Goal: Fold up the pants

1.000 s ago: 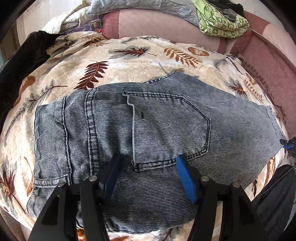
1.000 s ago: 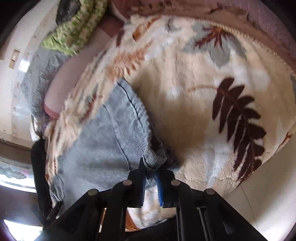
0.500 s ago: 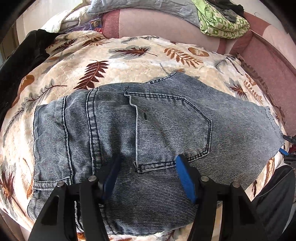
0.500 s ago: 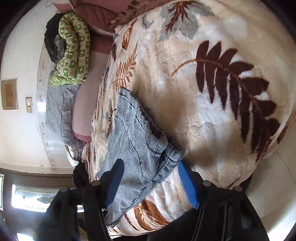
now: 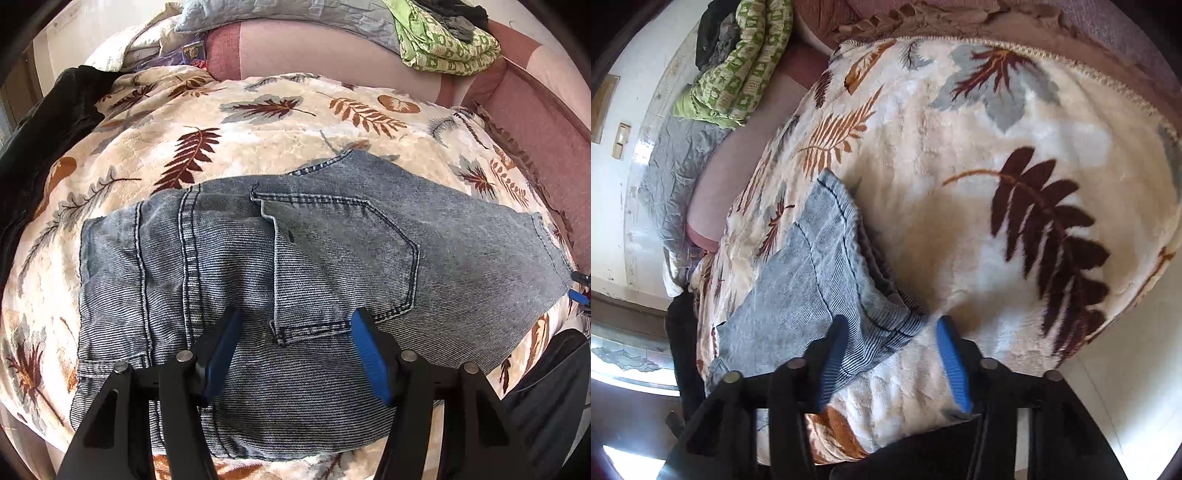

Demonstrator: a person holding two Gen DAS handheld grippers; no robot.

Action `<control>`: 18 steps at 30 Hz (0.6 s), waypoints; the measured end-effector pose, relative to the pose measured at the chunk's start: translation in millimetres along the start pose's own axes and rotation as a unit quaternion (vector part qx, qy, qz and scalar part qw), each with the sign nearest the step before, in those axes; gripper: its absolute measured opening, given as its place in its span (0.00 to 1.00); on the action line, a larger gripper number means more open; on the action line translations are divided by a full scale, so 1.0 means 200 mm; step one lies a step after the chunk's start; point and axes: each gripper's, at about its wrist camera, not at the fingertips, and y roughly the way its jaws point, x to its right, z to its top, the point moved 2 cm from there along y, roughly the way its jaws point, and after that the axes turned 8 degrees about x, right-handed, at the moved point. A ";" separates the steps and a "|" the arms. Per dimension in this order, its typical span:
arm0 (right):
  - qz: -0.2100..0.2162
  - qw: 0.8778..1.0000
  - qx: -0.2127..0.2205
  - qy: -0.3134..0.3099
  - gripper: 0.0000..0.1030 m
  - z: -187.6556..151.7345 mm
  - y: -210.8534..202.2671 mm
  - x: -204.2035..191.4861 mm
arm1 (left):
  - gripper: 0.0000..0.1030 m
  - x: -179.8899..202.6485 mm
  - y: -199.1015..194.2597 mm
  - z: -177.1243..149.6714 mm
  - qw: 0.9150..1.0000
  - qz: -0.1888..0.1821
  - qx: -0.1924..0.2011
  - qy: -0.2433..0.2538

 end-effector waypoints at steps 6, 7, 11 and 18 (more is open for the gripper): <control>0.082 0.995 0.051 -0.039 0.58 0.03 -0.18 -0.20 | 0.62 0.08 -0.13 0.07 0.999 -0.006 0.053 0.011; 0.106 0.992 0.041 -0.044 0.61 0.03 -0.15 -0.25 | 0.62 0.09 -0.11 0.08 0.999 0.005 0.046 0.013; 0.058 0.997 -0.056 -0.014 0.63 -0.03 0.20 -0.17 | 0.64 -0.04 0.13 -0.04 0.997 0.052 -0.050 -0.029; 0.064 0.983 -0.007 -0.170 0.59 0.03 0.03 -0.71 | 0.65 -0.02 -0.13 0.18 0.997 0.029 0.050 -0.044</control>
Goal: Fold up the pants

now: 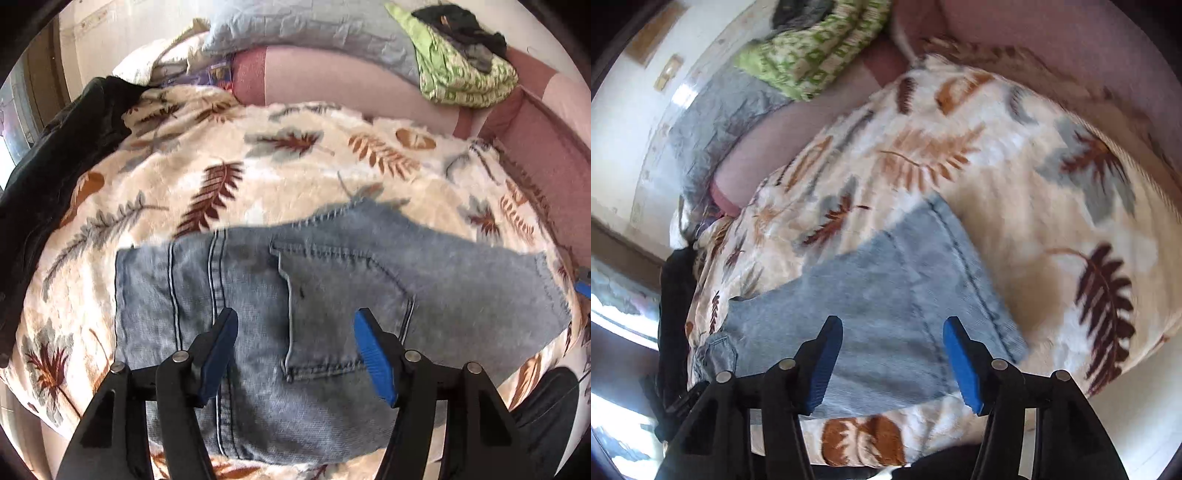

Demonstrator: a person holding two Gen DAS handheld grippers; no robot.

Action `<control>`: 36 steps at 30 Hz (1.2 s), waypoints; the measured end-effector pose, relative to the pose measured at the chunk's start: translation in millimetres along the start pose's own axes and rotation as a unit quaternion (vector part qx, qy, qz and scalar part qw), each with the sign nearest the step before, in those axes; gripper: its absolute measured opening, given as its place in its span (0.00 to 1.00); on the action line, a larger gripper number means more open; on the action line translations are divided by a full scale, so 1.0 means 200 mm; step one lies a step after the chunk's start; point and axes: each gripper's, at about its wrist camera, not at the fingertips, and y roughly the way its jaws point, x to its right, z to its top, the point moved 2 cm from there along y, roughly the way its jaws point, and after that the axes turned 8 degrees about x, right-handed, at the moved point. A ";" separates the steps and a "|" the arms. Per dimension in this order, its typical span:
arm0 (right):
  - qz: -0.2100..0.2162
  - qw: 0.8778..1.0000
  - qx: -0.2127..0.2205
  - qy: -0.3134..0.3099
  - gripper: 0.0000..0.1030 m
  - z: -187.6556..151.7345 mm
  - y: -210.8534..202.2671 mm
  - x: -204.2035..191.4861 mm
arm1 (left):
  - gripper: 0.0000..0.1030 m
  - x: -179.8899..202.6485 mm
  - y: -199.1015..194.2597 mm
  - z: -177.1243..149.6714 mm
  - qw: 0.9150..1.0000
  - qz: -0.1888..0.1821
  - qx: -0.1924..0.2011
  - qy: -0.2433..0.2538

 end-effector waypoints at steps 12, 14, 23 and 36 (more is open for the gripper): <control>0.082 0.952 -0.148 -0.256 0.59 -0.13 1.09 -1.37 | 0.76 -0.22 0.28 -0.16 0.996 0.052 -0.020 -0.063; 0.066 0.944 -0.168 -0.275 0.59 -0.16 1.24 -1.45 | 0.76 -0.24 0.28 -0.16 0.997 0.043 -0.015 -0.066; 0.013 0.918 -0.136 -0.373 0.04 -0.25 1.33 -1.59 | 0.76 -0.23 0.28 -0.18 0.998 0.038 -0.011 -0.052; -0.025 0.926 -0.101 -0.363 0.05 -0.21 1.31 -1.51 | 0.76 -0.22 0.28 -0.18 0.998 0.049 -0.007 -0.039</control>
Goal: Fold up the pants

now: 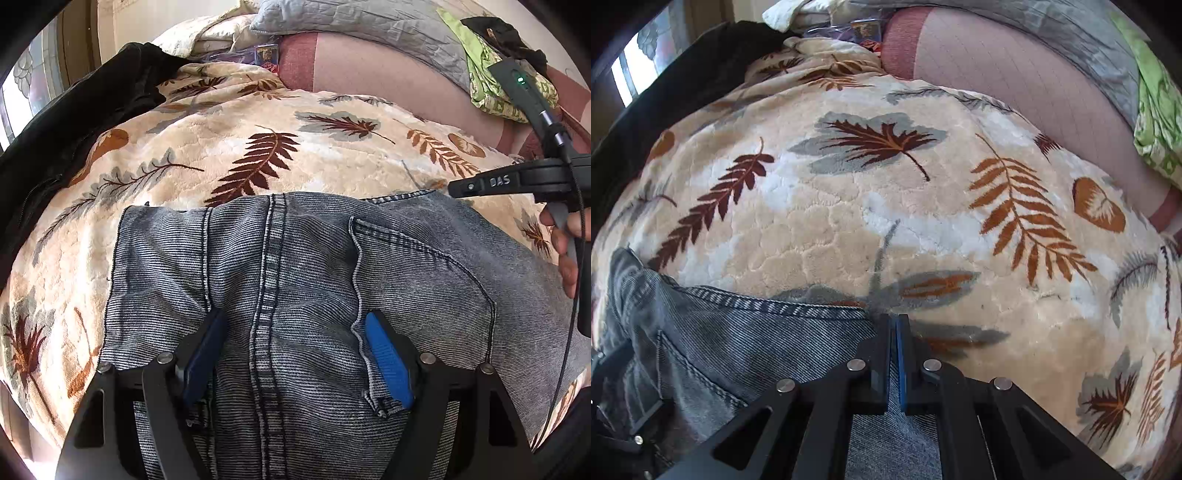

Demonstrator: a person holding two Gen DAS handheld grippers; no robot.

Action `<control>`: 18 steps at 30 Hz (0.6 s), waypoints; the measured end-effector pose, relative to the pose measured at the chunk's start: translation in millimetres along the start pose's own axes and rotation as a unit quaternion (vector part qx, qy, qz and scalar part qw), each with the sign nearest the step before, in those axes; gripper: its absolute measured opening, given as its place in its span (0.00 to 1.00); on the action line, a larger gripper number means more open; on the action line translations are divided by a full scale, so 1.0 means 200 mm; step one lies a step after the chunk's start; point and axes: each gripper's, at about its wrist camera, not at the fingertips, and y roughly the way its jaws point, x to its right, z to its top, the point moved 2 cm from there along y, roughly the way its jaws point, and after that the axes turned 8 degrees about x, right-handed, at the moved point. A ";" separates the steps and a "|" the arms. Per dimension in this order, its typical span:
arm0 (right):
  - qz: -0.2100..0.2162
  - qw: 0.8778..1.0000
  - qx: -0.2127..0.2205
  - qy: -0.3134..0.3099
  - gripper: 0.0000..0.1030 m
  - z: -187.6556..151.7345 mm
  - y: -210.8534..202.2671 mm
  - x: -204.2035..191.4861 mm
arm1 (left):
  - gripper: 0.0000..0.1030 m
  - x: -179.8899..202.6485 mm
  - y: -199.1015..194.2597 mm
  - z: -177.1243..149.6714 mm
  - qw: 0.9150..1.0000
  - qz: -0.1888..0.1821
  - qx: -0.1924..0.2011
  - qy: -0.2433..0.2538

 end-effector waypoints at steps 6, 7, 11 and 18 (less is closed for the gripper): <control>0.088 0.990 0.041 0.101 0.41 -0.12 -0.26 0.09 | 0.76 0.01 0.00 0.00 1.000 0.009 0.002 0.002; 0.098 0.988 0.033 0.113 0.62 -0.16 -0.25 0.10 | 0.76 0.01 0.00 0.00 1.000 0.011 0.002 0.003; 0.055 0.985 -0.036 0.157 0.69 -0.31 -0.02 0.20 | 0.76 0.02 0.01 -0.01 1.000 0.020 0.005 0.011; 0.096 0.975 0.051 0.192 0.73 -0.30 -0.26 0.25 | 0.76 0.03 0.01 -0.01 0.999 0.026 0.011 0.017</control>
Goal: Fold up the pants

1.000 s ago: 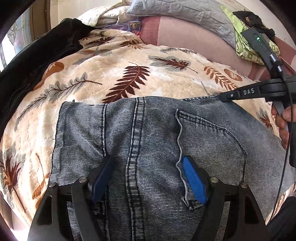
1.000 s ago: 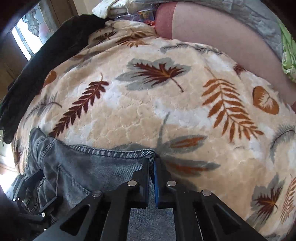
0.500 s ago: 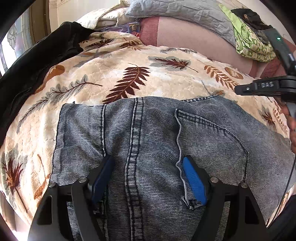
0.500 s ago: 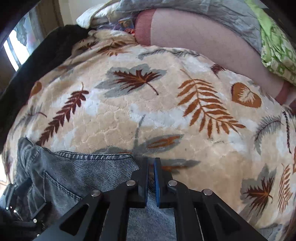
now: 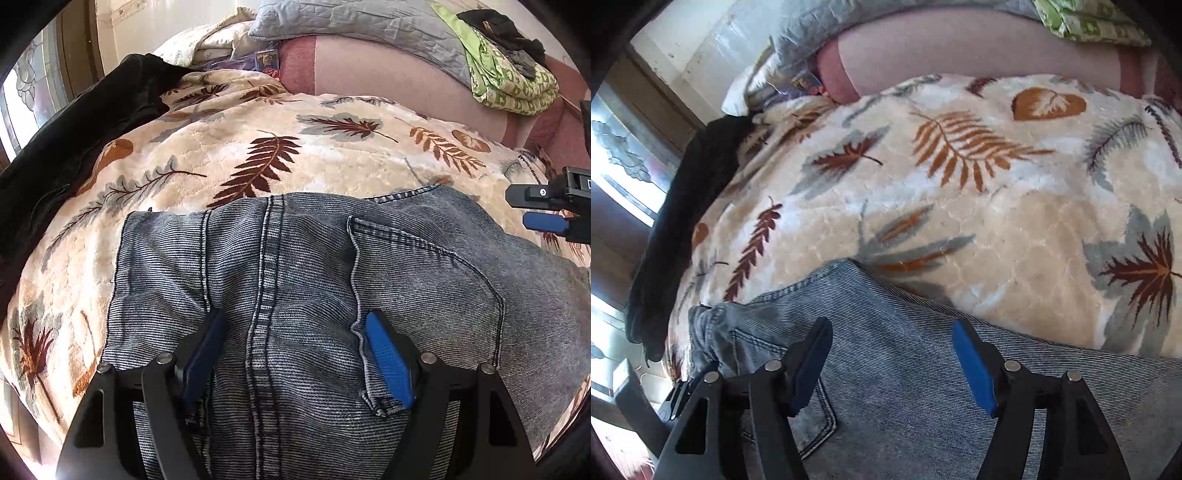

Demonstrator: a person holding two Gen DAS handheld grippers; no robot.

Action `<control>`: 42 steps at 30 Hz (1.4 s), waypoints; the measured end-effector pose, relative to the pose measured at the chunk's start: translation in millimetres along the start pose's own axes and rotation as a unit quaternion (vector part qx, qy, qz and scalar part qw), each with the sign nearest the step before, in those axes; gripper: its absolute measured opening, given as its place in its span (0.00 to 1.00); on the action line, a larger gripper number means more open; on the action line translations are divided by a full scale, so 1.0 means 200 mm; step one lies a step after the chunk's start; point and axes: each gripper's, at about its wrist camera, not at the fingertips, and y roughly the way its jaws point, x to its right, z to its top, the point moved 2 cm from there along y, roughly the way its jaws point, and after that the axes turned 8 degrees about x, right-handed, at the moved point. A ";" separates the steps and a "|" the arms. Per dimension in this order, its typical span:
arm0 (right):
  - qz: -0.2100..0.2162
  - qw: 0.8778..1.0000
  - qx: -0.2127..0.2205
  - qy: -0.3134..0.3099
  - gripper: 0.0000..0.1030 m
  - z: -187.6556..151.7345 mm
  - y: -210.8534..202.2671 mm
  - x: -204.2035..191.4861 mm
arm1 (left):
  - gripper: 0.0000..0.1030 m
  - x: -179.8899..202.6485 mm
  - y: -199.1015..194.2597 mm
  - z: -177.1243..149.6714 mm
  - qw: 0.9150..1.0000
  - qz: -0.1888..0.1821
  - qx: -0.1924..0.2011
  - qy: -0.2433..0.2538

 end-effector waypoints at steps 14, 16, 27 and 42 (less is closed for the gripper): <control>0.051 0.969 0.127 0.208 0.80 -0.39 -0.99 0.76 | 0.77 0.04 -0.24 0.05 0.997 0.015 0.071 -0.019; 0.032 0.948 0.144 0.282 0.79 -0.56 -1.17 1.05 | 0.77 0.14 -0.31 0.07 0.997 -0.015 0.078 -0.017; 0.090 0.868 0.152 0.464 0.79 -0.97 -1.23 1.58 | 0.77 0.96 -0.31 0.10 0.981 -0.190 0.026 0.030; 0.079 0.850 0.176 0.491 0.80 -0.98 -1.15 1.59 | 0.77 1.24 -0.40 -0.08 0.982 -0.176 -0.011 0.074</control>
